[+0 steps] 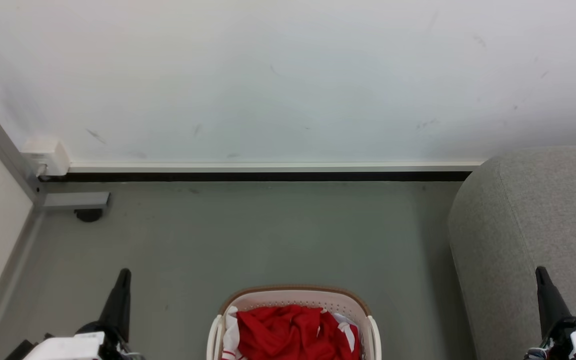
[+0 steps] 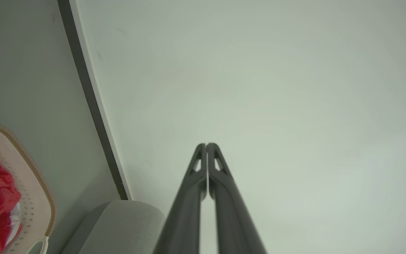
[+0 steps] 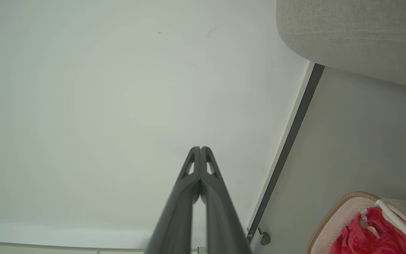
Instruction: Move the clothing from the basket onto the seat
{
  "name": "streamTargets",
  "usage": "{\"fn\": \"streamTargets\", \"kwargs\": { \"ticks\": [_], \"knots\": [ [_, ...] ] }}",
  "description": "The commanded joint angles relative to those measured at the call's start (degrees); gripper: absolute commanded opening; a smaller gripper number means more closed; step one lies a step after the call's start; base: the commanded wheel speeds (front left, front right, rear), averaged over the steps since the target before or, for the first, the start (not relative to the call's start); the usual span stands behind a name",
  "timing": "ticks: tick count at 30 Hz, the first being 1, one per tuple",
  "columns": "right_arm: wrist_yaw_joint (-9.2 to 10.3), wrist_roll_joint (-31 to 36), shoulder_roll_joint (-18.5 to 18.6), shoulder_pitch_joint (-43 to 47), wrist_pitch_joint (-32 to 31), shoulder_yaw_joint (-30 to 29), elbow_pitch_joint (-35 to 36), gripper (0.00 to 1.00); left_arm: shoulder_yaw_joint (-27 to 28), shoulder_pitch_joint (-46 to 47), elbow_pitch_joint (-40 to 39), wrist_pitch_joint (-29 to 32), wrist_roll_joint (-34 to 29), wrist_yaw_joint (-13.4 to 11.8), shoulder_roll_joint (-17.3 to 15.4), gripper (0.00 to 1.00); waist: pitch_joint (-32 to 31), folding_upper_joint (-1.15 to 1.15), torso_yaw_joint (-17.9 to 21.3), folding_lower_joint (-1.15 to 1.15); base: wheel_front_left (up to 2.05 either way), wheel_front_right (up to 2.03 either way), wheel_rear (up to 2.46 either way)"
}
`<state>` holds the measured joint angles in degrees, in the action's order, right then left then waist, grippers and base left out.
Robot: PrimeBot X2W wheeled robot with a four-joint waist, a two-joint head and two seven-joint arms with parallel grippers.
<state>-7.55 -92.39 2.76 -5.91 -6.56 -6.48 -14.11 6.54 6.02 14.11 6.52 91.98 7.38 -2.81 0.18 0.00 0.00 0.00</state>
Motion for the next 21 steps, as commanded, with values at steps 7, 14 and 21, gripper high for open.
{"fn": "streamTargets", "kwargs": {
  "ticks": [7,14,21],
  "knots": [
    [0.00,0.98,-0.43,1.28,1.13,0.21,-1.02,1.00,-0.91,-1.13,1.06,-1.12,-0.68,-0.11,0.31,1.00,0.02,0.00,-0.02,0.00,0.00,0.00,0.00],
    [0.01,8.37,-0.36,1.98,3.14,0.58,0.64,1.00,-2.00,-1.29,0.75,-3.12,-3.48,-0.08,0.26,1.00,0.11,0.00,-0.01,0.00,0.00,0.00,0.00],
    [0.02,17.94,-0.28,2.69,4.98,1.30,2.34,1.00,-3.04,-1.42,0.16,-4.96,-9.52,-0.07,0.21,1.00,0.29,0.00,0.09,0.00,0.00,0.00,0.00]
  ]
}}
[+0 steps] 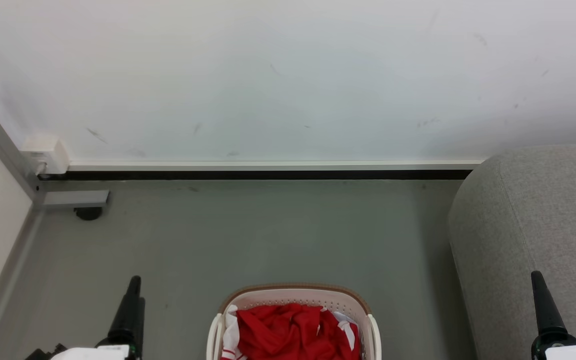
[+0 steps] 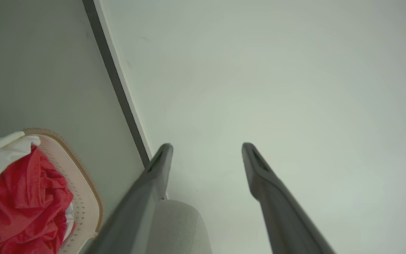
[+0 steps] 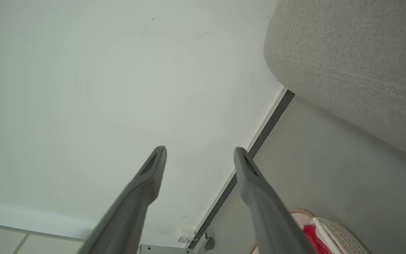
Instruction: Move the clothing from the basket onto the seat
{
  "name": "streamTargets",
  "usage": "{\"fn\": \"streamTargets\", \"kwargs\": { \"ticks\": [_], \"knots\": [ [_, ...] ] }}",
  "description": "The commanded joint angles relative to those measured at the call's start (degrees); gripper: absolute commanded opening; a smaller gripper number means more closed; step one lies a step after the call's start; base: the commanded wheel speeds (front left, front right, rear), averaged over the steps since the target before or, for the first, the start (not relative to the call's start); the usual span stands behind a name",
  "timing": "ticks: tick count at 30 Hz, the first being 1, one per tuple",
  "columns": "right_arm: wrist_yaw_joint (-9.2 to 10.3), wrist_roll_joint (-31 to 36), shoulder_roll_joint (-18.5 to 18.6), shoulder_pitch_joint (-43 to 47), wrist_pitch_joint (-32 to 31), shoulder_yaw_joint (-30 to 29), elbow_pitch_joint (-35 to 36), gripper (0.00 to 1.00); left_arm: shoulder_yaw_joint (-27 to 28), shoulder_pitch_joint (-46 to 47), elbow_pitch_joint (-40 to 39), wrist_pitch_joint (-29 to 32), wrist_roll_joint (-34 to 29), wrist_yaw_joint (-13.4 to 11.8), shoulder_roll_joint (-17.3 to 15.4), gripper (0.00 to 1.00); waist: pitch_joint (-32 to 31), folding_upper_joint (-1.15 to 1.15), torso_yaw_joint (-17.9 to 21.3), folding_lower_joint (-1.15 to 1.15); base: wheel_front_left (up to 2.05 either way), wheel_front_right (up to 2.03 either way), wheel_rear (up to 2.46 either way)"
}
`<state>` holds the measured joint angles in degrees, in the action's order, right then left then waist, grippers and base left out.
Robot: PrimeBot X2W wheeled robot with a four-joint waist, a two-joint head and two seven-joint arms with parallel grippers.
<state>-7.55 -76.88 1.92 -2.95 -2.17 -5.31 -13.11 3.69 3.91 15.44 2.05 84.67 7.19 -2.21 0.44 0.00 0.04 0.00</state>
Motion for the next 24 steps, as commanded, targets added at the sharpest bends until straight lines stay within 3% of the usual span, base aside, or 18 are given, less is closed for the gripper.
{"fn": "streamTargets", "kwargs": {
  "ticks": [1,12,24],
  "knots": [
    [0.02,3.73,0.57,-0.19,0.84,0.24,1.53,1.00,-0.34,0.66,-1.33,-0.75,-3.47,0.07,-0.39,1.00,0.06,0.00,0.07,0.00,0.00,0.00,0.00],
    [0.03,15.20,0.68,0.54,3.46,1.21,2.43,1.00,-2.24,-0.22,-3.33,-3.34,-15.21,-1.20,-0.47,1.00,0.25,0.00,0.47,0.00,0.00,0.00,0.00],
    [0.04,24.46,0.77,1.15,5.76,2.27,1.83,1.00,-4.05,-1.14,-4.46,-5.65,-23.89,-2.23,-0.55,1.00,0.17,0.00,0.71,0.00,0.00,0.00,0.00]
  ]
}}
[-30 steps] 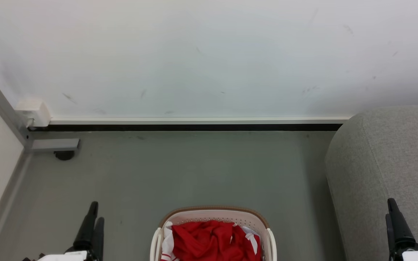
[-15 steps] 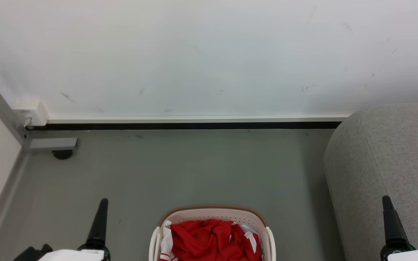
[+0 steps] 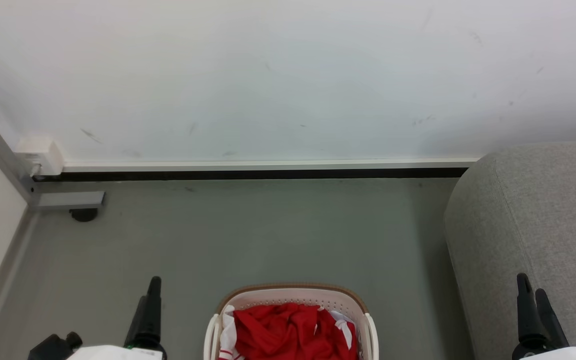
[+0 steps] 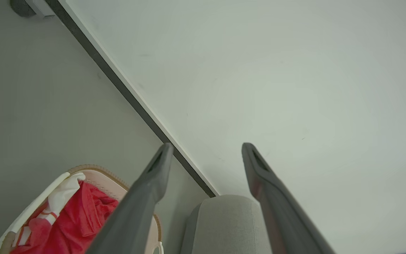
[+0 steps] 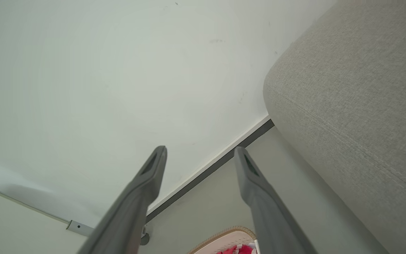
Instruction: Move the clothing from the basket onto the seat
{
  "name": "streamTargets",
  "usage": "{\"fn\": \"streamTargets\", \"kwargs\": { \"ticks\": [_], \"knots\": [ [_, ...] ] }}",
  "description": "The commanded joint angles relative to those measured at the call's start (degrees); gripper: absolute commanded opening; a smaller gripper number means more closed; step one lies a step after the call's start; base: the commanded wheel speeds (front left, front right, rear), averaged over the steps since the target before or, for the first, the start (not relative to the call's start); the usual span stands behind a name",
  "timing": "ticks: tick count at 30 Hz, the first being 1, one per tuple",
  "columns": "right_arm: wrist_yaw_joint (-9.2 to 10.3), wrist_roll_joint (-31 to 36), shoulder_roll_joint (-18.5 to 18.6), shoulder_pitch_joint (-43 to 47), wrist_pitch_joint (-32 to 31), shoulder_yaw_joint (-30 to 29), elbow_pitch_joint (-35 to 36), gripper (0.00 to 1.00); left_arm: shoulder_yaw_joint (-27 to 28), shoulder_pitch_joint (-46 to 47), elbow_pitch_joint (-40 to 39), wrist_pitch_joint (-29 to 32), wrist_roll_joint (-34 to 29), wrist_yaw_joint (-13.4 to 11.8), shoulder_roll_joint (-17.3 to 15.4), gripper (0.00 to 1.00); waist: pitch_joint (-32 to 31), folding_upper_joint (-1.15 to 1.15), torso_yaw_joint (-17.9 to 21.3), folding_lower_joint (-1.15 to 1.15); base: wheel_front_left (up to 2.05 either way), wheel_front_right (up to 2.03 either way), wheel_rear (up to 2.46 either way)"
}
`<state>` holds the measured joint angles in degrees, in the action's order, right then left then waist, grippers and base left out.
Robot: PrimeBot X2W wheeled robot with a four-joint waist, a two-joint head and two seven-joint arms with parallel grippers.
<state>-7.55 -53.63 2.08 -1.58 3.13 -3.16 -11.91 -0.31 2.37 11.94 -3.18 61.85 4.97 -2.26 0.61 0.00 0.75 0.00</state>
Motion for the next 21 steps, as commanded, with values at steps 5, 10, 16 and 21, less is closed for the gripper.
{"fn": "streamTargets", "kwargs": {
  "ticks": [5,10,16,21],
  "knots": [
    [0.04,4.88,0.65,0.04,1.41,0.63,0.64,1.00,-0.80,0.05,-1.24,-1.37,-4.73,-0.51,-0.53,1.00,0.02,0.00,0.09,0.00,0.00,0.00,0.00],
    [0.05,8.23,0.69,0.23,2.35,1.21,0.64,1.00,-1.36,-0.17,-1.44,-2.29,-8.18,-0.82,-0.57,1.00,0.03,0.00,0.19,0.00,0.00,0.00,0.00],
    [0.05,12.17,0.73,0.44,3.38,1.62,0.93,1.00,-1.90,-0.52,-1.59,-3.42,-11.83,-1.21,-0.60,1.00,0.06,0.00,0.39,0.00,0.00,0.00,0.00],
    [0.06,15.49,0.76,0.66,4.28,1.87,1.19,1.00,-2.68,-0.65,-1.68,-4.17,-16.60,-1.35,-0.61,1.00,0.13,0.00,0.60,0.00,0.00,0.00,0.00]
  ]
}}
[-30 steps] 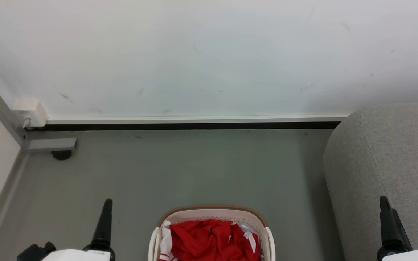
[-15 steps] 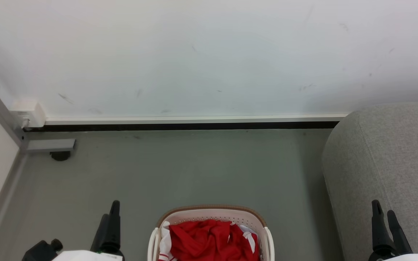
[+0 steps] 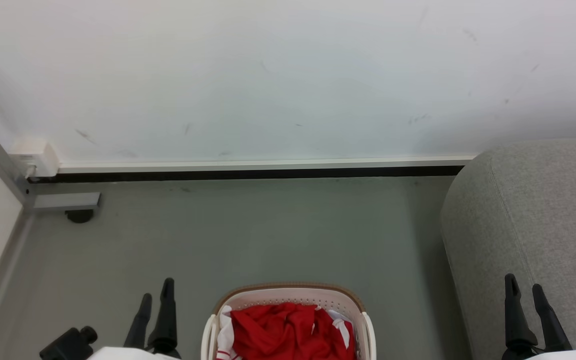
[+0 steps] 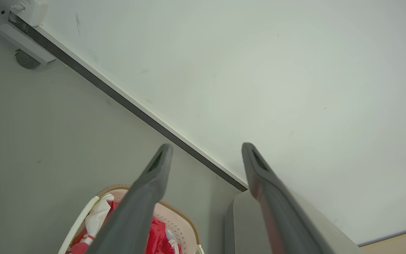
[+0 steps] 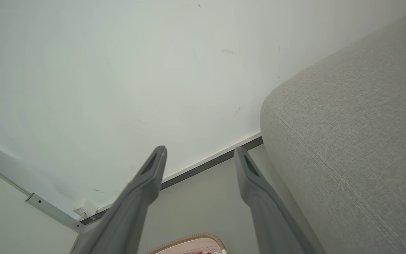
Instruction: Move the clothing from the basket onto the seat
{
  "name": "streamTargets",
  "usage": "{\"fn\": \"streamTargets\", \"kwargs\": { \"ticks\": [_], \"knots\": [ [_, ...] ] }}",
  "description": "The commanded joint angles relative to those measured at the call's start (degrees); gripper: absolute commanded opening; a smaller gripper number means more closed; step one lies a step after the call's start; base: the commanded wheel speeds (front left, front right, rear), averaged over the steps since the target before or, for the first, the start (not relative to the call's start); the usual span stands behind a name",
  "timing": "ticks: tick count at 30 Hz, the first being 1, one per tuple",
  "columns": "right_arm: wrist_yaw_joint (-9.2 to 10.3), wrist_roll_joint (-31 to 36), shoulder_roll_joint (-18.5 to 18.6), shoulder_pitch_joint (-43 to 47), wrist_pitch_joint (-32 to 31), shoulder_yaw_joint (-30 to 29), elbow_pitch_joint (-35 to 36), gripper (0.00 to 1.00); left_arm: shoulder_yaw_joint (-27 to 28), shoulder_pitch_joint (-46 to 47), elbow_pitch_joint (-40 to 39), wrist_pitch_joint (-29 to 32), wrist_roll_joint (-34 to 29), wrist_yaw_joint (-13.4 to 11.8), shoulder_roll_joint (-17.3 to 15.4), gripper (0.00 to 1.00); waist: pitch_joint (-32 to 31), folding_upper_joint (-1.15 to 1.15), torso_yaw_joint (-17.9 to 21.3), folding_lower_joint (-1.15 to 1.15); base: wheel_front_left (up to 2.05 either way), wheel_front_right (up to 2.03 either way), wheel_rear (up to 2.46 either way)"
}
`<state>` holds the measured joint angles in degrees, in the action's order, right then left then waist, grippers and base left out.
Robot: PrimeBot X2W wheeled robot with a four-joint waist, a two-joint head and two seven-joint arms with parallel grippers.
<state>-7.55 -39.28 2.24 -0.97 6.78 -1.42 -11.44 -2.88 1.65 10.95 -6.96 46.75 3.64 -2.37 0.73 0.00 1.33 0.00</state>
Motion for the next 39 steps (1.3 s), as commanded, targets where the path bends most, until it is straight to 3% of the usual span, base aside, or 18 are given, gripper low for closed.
{"fn": "streamTargets", "kwargs": {
  "ticks": [1,16,39],
  "knots": [
    [0.06,1.82,0.61,0.10,0.70,0.20,0.76,1.00,-0.25,0.02,-0.74,-0.54,-2.53,-0.06,-0.51,1.00,0.02,0.00,0.07,0.00,0.00,0.00,0.00],
    [0.07,11.87,0.68,0.75,3.06,1.03,0.05,1.00,-1.43,-0.93,-1.85,-2.88,-13.96,-1.75,-0.57,1.00,0.09,0.00,0.30,0.00,0.00,0.00,0.00],
    [0.09,22.70,0.77,1.87,5.95,2.64,-0.20,1.00,-2.97,-2.48,-2.48,-5.82,-25.99,-3.18,-0.66,1.00,-0.09,0.00,0.40,0.00,0.00,0.00,0.00]
  ]
}}
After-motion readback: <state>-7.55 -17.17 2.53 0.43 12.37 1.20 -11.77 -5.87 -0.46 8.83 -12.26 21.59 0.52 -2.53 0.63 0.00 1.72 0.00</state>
